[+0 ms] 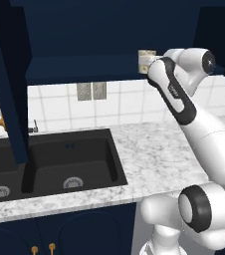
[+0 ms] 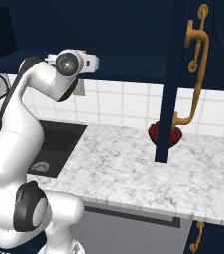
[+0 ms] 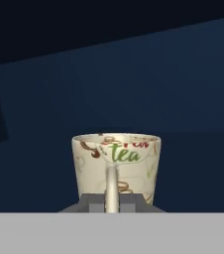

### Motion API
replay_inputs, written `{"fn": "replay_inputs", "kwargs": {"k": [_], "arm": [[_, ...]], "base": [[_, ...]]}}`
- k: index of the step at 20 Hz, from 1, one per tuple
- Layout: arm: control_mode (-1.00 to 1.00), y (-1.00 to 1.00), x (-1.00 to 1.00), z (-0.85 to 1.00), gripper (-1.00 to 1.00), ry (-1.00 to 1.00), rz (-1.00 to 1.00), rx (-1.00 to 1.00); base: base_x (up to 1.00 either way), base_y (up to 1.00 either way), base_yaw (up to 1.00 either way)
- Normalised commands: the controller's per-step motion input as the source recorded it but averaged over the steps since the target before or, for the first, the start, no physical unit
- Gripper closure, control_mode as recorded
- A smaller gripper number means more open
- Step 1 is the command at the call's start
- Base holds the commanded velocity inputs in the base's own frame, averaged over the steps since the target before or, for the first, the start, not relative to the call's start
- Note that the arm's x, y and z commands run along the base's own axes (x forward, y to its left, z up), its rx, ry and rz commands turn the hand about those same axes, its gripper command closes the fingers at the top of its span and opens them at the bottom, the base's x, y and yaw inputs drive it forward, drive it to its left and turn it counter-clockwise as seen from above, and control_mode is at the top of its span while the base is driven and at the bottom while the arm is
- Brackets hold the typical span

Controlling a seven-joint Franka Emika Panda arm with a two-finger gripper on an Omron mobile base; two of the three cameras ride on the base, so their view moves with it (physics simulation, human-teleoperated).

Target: Gather all objects into one cabinet and sort the glasses and bowls to opposite sides.

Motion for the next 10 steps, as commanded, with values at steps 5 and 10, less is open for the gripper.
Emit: {"fn": "replay_inputs", "kwargs": {"k": [5,10], "arm": [[-1.00,-0.23,-0.44,0.11,1.00,0.04,-0.12,-0.02],[-1.00,-0.24,-0.67,0.03,1.00,0.06,-0.04,-0.02]], "base": [[0.00,0.00,0.00],[0.00,0.00,0.00]]}}
